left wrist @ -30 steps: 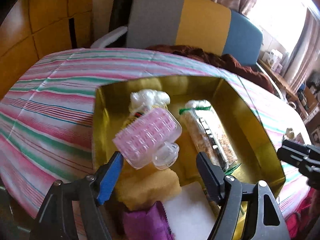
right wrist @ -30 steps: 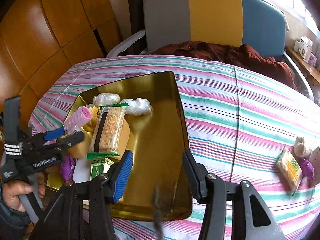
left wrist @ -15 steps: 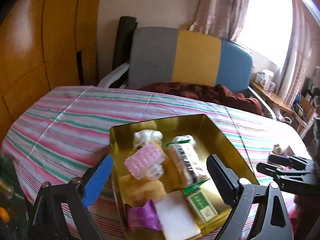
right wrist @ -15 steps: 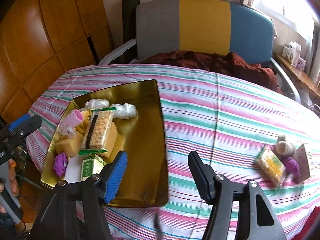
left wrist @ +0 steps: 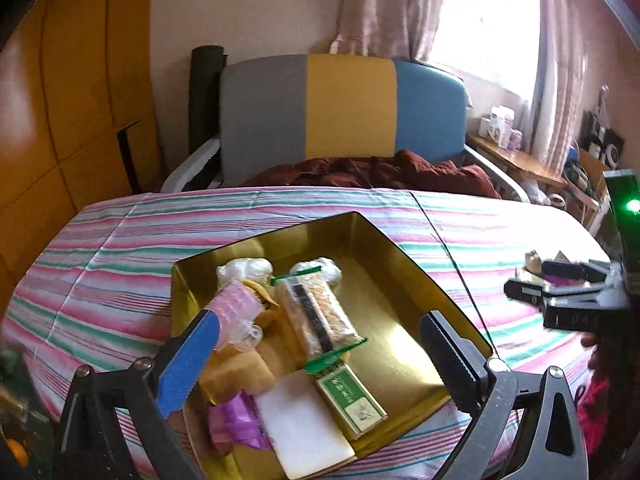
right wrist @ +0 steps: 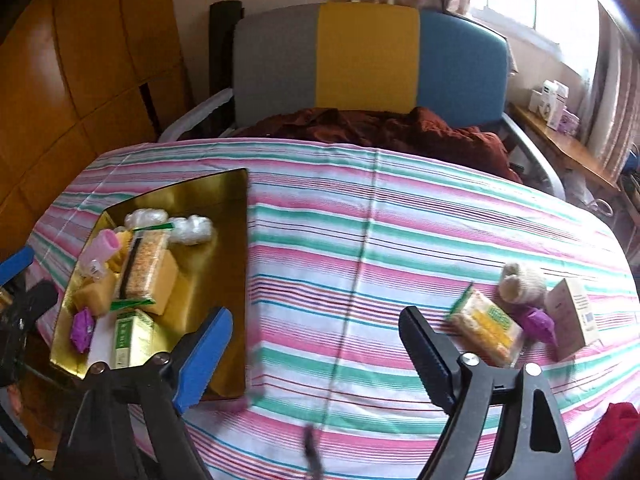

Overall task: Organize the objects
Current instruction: 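Move both open tools back toward the cracker packet, box and knit ball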

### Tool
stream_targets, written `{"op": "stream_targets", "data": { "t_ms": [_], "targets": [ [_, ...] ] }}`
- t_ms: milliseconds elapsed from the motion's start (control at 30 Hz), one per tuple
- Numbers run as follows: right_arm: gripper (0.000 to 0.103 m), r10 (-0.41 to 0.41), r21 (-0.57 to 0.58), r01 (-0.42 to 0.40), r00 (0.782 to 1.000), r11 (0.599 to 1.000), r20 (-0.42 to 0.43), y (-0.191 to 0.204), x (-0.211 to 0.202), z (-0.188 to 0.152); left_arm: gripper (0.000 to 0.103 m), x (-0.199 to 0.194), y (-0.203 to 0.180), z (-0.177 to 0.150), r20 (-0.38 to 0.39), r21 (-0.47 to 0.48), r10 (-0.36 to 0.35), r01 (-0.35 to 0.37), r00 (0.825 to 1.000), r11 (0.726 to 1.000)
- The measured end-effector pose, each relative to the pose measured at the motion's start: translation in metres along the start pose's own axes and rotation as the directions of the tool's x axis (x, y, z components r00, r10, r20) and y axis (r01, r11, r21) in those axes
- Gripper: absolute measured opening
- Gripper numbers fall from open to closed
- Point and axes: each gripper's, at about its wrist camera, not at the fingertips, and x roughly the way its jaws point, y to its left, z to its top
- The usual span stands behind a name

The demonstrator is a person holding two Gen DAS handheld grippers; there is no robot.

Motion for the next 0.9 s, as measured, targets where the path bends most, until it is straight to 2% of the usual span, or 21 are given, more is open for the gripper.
{"op": "stream_targets", "data": {
  "t_ms": [133, 300, 400, 567, 667, 700, 833, 900],
  "targets": [
    [0.088, -0.048, 0.025, 0.048, 0.999, 0.999, 0.008, -0.024, -0.004, 0.002, 0.101, 0.002, -0.014, -0.001, -0.005, 0.036, -0.005, 0.006, 1.000, 0.999],
    [0.088, -0.121, 0.101, 0.118, 0.992, 0.988, 0.027, -0.070, -0.012, 0.007, 0.101, 0.006, -0.027, 0.000, -0.025, 0.069, -0.046, 0.048, 0.999, 0.996],
    [0.088, -0.184, 0.163, 0.175, 0.982, 0.971, 0.039, -0.105, -0.017, 0.010, 0.101, 0.008, -0.037, -0.001, -0.033, 0.095, -0.056, 0.059, 0.998, 0.994],
    [0.088, -0.308, 0.294, 0.281, 0.950, 0.914, 0.049, -0.167, -0.021, 0.007, 0.101, 0.013, -0.055, 0.000, -0.051, 0.137, -0.085, 0.091, 0.995, 0.986],
    [0.088, -0.368, 0.426, 0.314, 0.929, 0.848, 0.047, -0.207, -0.024, -0.007, 0.101, 0.016, -0.066, 0.001, -0.063, 0.164, -0.111, 0.120, 0.992, 0.979],
    [0.088, -0.384, 0.494, 0.315, 0.923, 0.810, 0.040, -0.223, -0.026, -0.016, 0.101, 0.017, -0.070, 0.001, -0.066, 0.174, -0.116, 0.126, 0.991, 0.977],
    [0.088, -0.399, 0.698, 0.280, 0.917, 0.659, 0.010, -0.271, -0.035, -0.045, 0.101, 0.024, -0.090, 0.003, -0.089, 0.211, -0.151, 0.167, 0.985, 0.963],
    [0.088, -0.387, 0.762, 0.237, 0.922, 0.603, 0.020, -0.286, -0.040, -0.056, 0.101, 0.028, -0.101, 0.004, -0.103, 0.226, -0.174, 0.193, 0.979, 0.955]
  ]
}}
